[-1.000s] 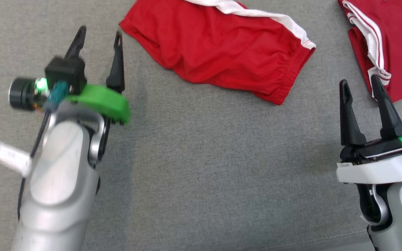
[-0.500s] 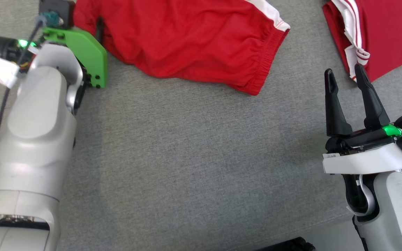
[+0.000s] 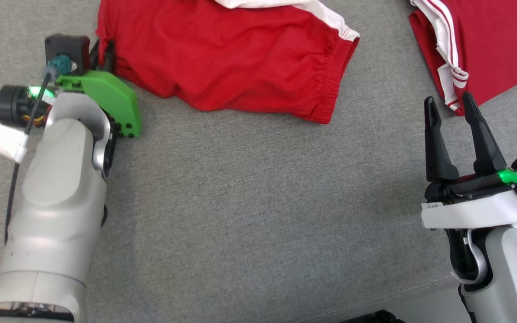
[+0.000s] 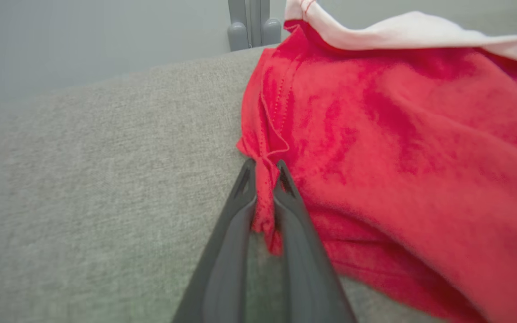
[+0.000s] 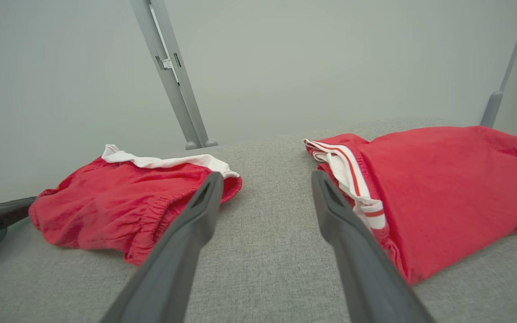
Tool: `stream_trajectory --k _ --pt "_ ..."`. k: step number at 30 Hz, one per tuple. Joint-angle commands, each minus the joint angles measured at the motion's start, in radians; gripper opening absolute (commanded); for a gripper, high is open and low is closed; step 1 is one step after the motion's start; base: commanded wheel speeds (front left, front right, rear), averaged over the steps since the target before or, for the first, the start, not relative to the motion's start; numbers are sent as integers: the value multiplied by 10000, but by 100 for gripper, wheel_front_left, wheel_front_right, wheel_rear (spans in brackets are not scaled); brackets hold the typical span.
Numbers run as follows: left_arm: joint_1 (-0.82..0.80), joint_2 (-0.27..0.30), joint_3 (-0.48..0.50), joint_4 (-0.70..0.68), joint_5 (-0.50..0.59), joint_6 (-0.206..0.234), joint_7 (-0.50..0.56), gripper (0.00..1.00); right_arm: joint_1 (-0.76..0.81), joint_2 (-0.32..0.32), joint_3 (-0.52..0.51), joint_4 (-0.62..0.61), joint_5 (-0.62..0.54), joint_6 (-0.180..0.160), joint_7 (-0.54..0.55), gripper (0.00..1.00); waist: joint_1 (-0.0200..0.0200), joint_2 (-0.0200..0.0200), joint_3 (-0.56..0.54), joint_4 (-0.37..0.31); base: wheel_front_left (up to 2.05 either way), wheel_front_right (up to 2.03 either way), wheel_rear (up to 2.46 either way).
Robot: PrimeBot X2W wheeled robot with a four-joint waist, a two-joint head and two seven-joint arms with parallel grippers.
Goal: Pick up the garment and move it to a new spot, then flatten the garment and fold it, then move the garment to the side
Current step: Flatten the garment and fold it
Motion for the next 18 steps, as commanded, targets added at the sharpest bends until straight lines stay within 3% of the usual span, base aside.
stream_trajectory --k 1,6,13,14,16,18 --pt "550 48 57 -129 -105 100 -210 0 195 -71 -77 26 -32 -4 -24 100 0 -1 -253 215 0 0 0" --pt "2348 -29 312 -1698 -445 426 -992 0 609 -220 -287 58 -127 -4 -24 100 0 -1 -784 564 0 0 0" --pt "4940 -129 366 -4192 -909 604 -738 0 1232 -333 -447 44 -229 -4 -24 100 0 -1 -1374 939 0 0 0" --pt "5194 -60 337 -4530 -874 630 -755 25 1307 -345 -457 45 -256 -4 -16 100 0 -1 -1428 977 0 0 0" --pt "5638 -78 306 -5063 -934 676 -799 100 1423 -337 -469 1 -284 -4 39 100 0 -1 -1522 1021 0 0 0" --pt "5940 -51 341 -5585 -814 875 -1054 100 1491 -377 -481 -73 -338 -4 132 100 0 -1 -1634 1037 0 0 0"
